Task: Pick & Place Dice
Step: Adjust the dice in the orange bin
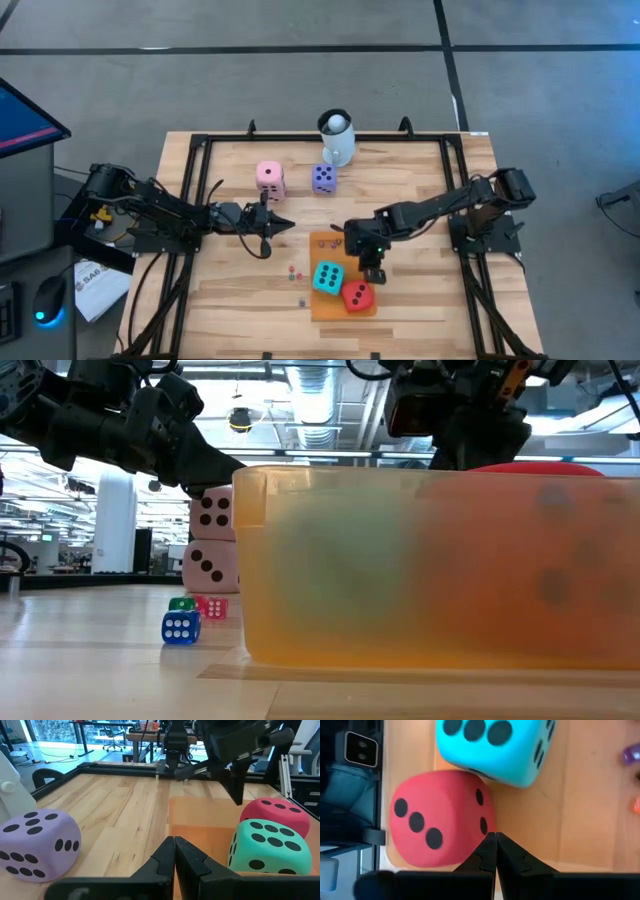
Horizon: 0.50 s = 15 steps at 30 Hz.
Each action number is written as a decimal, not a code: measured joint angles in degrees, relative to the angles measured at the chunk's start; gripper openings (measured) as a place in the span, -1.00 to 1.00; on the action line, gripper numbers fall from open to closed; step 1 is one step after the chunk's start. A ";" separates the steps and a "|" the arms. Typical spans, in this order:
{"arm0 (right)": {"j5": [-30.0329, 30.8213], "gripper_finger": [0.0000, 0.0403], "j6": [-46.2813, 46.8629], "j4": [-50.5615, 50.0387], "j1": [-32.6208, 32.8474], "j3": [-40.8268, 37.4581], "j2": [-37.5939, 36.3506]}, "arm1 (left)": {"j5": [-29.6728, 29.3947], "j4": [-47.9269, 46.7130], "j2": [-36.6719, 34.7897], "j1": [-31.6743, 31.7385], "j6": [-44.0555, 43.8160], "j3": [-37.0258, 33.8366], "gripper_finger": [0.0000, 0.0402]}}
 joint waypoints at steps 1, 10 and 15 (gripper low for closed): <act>0.00 -1.00 0.00 0.46 0.22 0.00 0.00 | -0.02 0.00 0.00 -0.01 0.00 0.00 -1.00; 0.67 -1.00 0.04 5.11 2.06 -1.13 0.00 | -0.17 0.00 0.00 0.00 -0.11 0.00 -1.00; 2.10 -1.00 1.49 6.28 2.29 -2.10 0.09 | -0.15 0.00 0.00 -0.02 -0.17 0.00 -1.00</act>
